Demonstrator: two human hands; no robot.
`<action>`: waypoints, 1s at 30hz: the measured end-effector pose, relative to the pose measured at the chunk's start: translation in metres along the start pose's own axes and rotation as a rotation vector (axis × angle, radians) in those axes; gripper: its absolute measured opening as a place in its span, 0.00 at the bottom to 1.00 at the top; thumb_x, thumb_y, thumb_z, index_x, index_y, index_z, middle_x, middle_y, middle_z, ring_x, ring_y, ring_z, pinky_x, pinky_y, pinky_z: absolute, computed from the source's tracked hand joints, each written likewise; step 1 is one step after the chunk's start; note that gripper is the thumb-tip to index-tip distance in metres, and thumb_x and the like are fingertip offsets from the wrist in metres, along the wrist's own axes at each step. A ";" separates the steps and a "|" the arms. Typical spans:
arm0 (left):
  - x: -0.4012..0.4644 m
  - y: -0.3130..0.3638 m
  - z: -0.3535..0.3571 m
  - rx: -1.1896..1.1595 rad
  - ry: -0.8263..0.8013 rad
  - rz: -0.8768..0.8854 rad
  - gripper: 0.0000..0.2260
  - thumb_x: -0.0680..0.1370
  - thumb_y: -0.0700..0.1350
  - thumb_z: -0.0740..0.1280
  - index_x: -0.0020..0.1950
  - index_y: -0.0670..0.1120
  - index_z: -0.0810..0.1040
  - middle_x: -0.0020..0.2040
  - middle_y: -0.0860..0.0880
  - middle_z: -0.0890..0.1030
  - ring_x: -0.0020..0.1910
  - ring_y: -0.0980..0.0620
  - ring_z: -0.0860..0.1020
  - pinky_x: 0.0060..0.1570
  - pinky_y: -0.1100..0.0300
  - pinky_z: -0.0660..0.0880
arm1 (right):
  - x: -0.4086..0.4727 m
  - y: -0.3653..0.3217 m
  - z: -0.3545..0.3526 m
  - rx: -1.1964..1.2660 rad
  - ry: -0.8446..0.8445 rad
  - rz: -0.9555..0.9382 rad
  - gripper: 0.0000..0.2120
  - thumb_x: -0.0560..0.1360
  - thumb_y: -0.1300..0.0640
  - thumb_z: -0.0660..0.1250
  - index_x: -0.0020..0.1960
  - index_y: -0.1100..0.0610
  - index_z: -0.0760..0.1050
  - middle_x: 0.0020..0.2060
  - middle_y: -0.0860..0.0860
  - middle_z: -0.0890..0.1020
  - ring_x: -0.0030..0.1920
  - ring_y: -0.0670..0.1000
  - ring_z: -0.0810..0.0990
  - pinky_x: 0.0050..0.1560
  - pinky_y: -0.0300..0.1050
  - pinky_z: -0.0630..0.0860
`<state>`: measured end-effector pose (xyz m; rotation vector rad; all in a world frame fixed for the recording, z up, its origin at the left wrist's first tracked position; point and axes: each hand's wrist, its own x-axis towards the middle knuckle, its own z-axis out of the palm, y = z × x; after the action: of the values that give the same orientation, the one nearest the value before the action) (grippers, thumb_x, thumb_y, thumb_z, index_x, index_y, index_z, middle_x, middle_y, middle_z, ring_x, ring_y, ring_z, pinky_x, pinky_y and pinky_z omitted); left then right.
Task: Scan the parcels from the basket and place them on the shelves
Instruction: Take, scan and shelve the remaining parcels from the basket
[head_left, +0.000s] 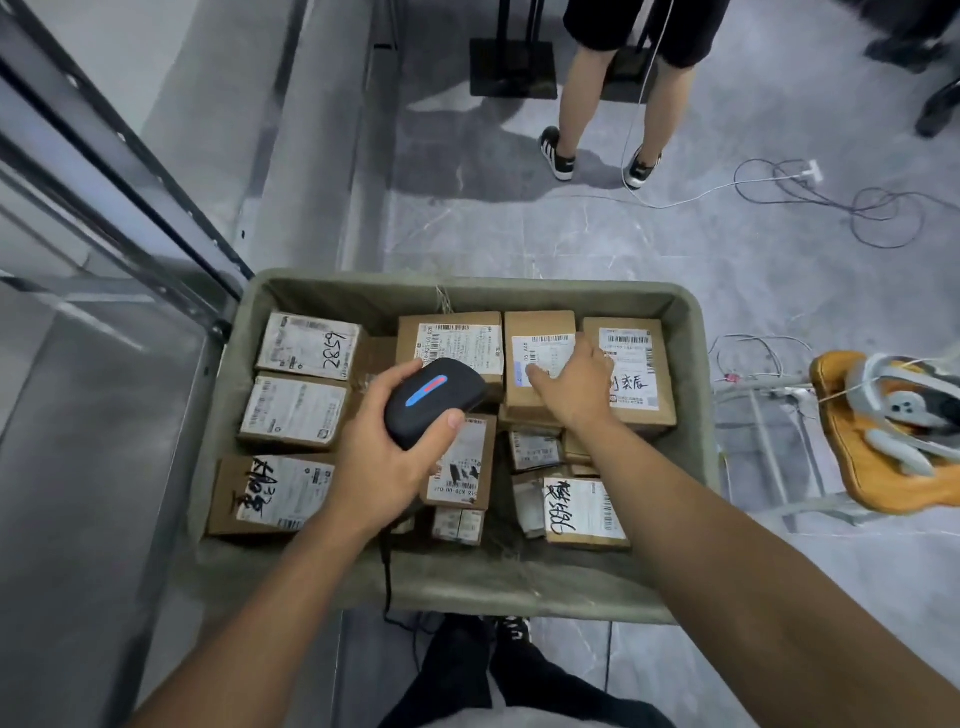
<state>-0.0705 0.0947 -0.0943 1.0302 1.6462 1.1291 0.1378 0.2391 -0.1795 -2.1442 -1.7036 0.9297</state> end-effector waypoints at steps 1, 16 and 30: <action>0.002 0.000 0.000 -0.010 -0.006 -0.007 0.26 0.68 0.64 0.75 0.64 0.68 0.74 0.57 0.48 0.84 0.37 0.46 0.82 0.39 0.50 0.81 | 0.002 -0.001 0.001 -0.001 -0.001 0.000 0.41 0.74 0.46 0.74 0.78 0.61 0.59 0.73 0.59 0.68 0.72 0.61 0.62 0.70 0.54 0.65; 0.005 0.001 0.000 -0.107 -0.024 -0.066 0.27 0.66 0.62 0.75 0.64 0.65 0.75 0.54 0.44 0.83 0.34 0.50 0.81 0.29 0.61 0.77 | -0.016 0.005 0.017 0.018 0.095 0.020 0.51 0.69 0.42 0.79 0.80 0.59 0.55 0.76 0.57 0.62 0.74 0.58 0.59 0.74 0.53 0.61; -0.005 -0.002 0.001 -0.033 -0.012 -0.021 0.28 0.68 0.64 0.75 0.66 0.62 0.74 0.56 0.47 0.84 0.37 0.48 0.82 0.39 0.49 0.82 | -0.051 0.019 0.023 0.277 0.067 -0.113 0.45 0.76 0.54 0.74 0.83 0.51 0.51 0.79 0.52 0.58 0.79 0.52 0.58 0.79 0.50 0.58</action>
<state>-0.0688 0.0900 -0.0952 0.9945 1.6199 1.1304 0.1328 0.1815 -0.1912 -1.8603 -1.5454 0.9862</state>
